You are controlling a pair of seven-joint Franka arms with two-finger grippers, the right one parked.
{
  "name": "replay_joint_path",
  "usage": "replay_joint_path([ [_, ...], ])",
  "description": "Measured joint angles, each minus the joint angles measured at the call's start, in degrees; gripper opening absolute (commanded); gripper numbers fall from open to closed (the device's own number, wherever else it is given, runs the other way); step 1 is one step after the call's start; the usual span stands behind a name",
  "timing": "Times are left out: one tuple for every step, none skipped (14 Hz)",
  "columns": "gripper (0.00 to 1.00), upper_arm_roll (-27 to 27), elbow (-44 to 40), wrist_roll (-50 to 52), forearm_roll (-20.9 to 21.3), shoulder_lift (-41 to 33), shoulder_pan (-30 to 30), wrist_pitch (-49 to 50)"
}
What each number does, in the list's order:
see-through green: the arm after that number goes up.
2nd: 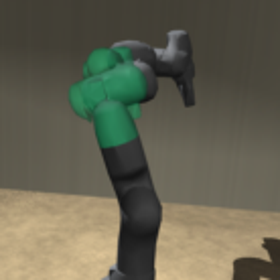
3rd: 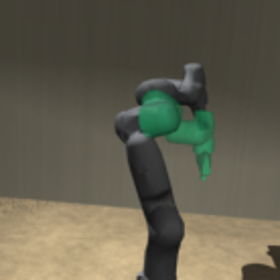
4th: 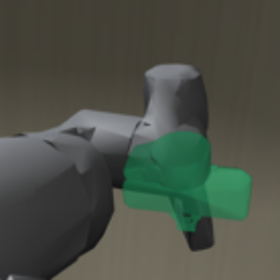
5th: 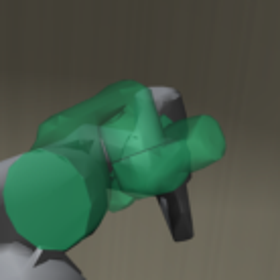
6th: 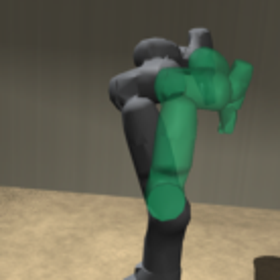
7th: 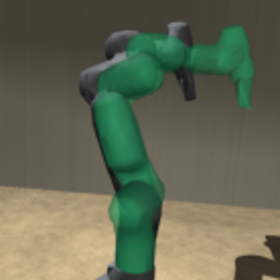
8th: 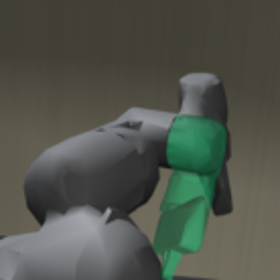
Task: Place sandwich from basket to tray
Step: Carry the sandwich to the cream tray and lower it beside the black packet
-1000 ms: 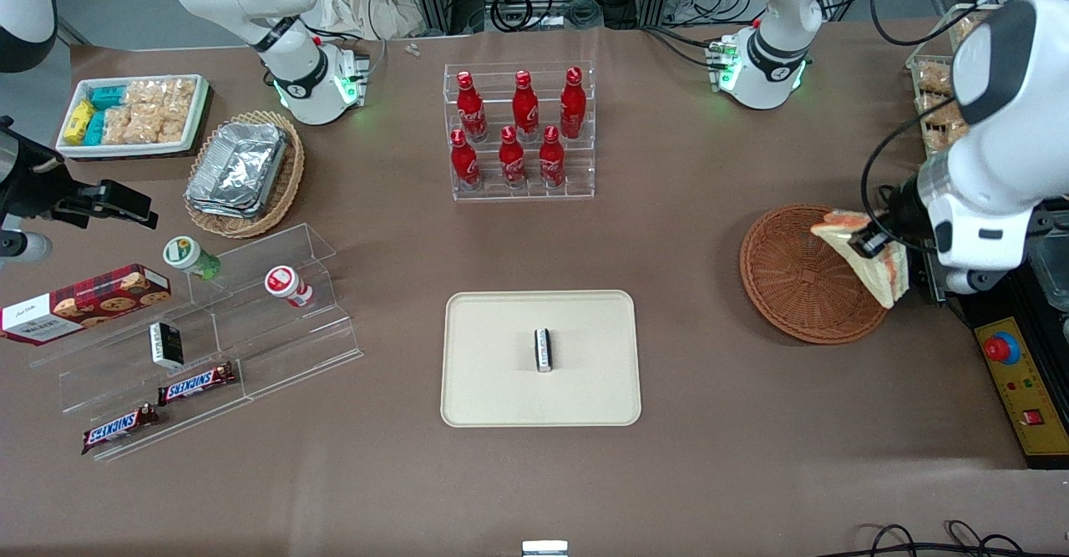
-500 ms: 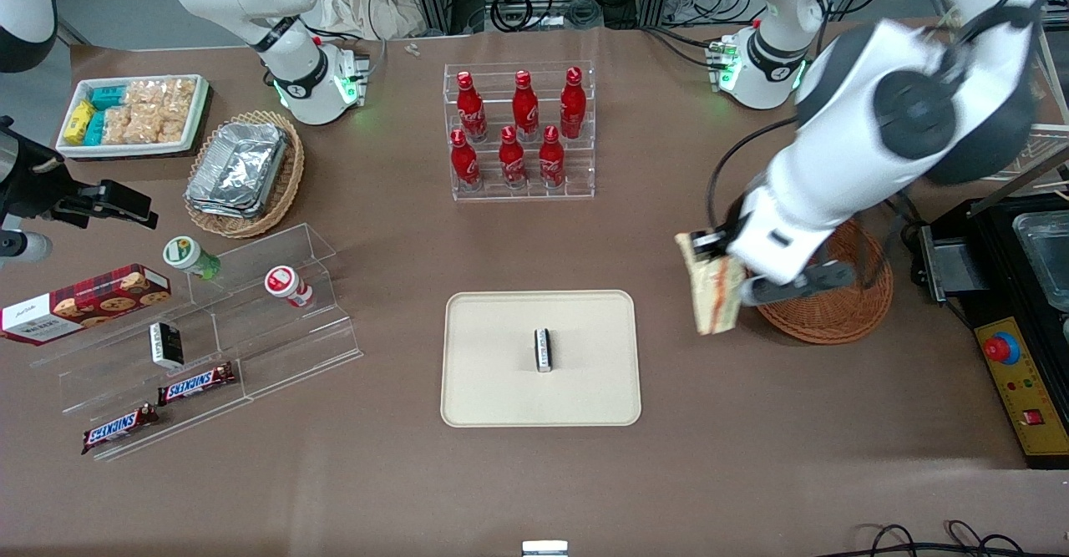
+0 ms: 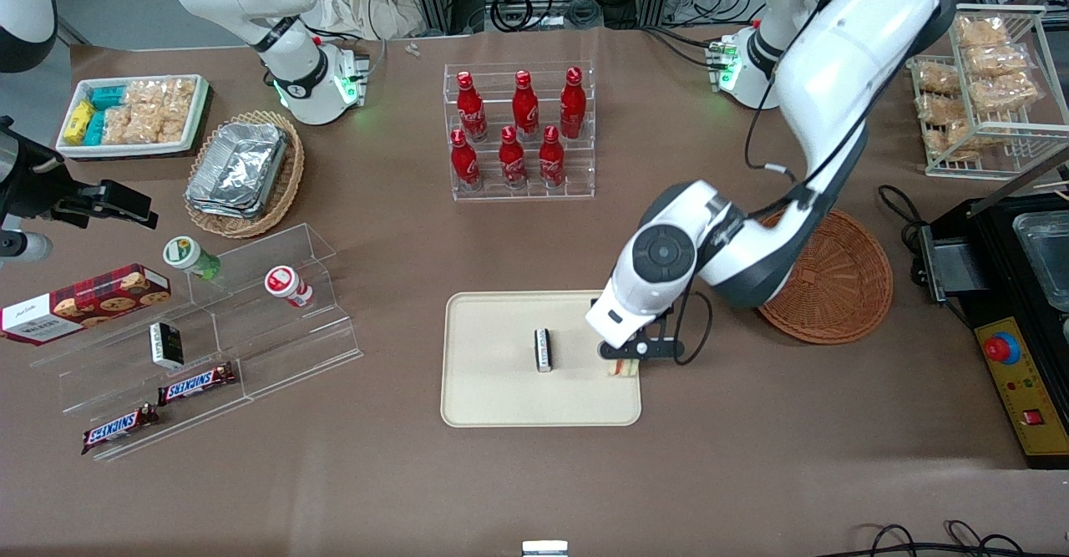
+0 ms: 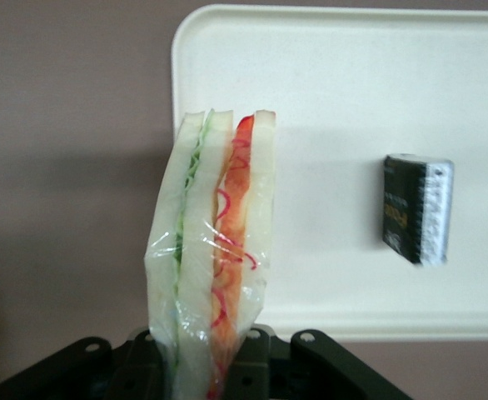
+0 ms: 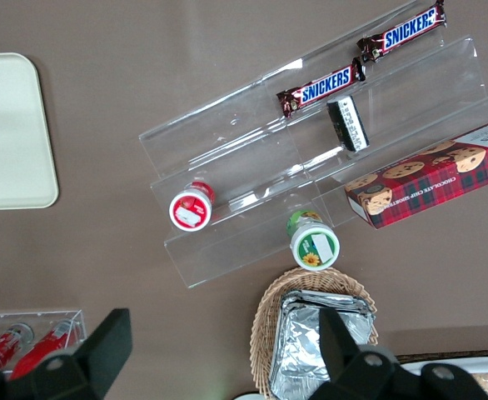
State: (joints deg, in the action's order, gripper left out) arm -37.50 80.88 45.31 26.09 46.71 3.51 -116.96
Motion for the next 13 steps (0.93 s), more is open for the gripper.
replay_joint_path([
  [0.00, 0.46, -0.27, -0.05, 1.32, 2.09, -0.06, -1.78],
  [0.00, 0.59, -0.46, -0.08, 2.42, 3.86, -0.01, -2.97],
  [0.00, 0.61, -0.62, -0.08, 3.14, 5.12, 0.32, -3.74],
  [0.06, 0.79, -0.82, -0.08, 3.46, 5.85, 0.82, -3.96],
  [0.69, 0.96, -1.12, -0.08, 3.59, 5.98, 1.23, -3.98],
  [1.00, 1.07, -1.47, -0.08, 3.63, 5.97, 1.49, -3.95],
  [1.00, 1.14, -1.66, -0.08, 3.64, 5.97, 1.65, -3.96],
  [1.00, 1.17, -1.73, -0.08, 3.65, 5.97, 1.81, -3.96],
  [1.00, 1.21, -1.82, -0.08, 3.67, 5.97, 2.00, -3.96],
  [1.00, 1.22, -2.02, -0.07, 3.68, 5.96, 2.16, -3.96],
  [1.00, 1.22, -2.31, -0.04, 3.68, 5.93, 2.25, -3.96],
  [1.00, 1.23, -2.62, 0.00, 3.68, 5.85, 2.25, -3.96],
  [1.00, 1.24, -2.99, 0.02, 3.68, 5.68, 2.21, -3.96],
])
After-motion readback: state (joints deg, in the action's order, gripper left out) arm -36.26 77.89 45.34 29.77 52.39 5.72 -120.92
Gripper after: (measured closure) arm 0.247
